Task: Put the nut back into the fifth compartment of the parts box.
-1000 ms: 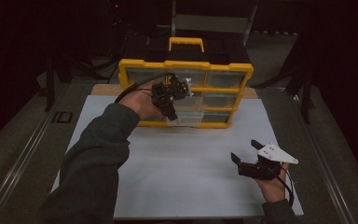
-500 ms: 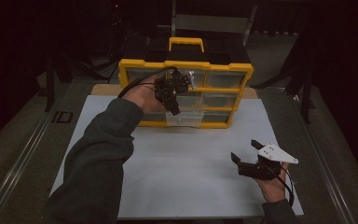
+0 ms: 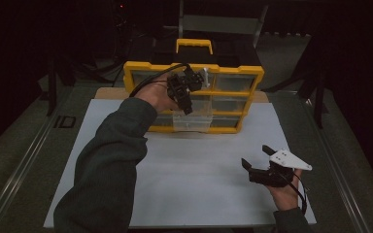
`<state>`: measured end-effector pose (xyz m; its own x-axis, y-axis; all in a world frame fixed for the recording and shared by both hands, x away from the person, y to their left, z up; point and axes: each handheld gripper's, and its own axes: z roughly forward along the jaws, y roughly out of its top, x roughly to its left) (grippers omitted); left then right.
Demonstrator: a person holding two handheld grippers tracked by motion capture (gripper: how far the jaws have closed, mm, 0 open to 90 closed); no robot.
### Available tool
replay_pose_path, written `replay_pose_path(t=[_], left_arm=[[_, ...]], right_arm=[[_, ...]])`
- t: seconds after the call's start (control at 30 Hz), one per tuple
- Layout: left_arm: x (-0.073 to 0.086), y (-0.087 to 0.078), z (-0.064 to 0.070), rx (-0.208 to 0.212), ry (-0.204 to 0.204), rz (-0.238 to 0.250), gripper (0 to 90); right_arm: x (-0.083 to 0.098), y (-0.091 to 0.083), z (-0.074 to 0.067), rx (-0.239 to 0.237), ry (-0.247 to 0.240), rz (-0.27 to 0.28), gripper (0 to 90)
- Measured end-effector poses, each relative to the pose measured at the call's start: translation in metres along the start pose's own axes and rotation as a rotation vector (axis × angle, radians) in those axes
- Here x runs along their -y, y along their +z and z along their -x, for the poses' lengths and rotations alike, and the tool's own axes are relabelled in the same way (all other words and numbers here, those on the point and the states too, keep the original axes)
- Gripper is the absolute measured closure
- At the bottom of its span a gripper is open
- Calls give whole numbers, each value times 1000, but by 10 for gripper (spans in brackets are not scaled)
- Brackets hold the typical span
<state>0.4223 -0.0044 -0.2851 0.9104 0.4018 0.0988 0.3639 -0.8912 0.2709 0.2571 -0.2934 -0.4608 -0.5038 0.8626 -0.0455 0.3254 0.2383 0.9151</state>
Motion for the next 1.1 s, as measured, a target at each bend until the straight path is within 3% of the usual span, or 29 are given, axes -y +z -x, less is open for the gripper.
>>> replay_pose_path(t=[0.47, 0.7, 0.9, 1.0, 1.07, 1.1], left_arm=[[-10, 8, -9, -14, -77, -19, 699], [-16, 16, -11, -41, -93, -36, 698], [-20, 19, -11, -35, -102, -28, 698], [-23, 21, -12, -44, -126, -24, 696], [-23, 23, -14, -32, -166, -19, 673], [-24, 24, -14, -32, -172, -20, 596]], right_arm=[[0, 0, 0, -2, -2, -2, 103], [0, 0, 0, -1, -2, 2, 104], [0, 0, 0, -4, -3, 1, 103], [0, 0, -1, -4, -5, 2, 103], [0, 0, -1, -3, -6, 1, 104], [0, 0, -1, -3, -4, 1, 103]])
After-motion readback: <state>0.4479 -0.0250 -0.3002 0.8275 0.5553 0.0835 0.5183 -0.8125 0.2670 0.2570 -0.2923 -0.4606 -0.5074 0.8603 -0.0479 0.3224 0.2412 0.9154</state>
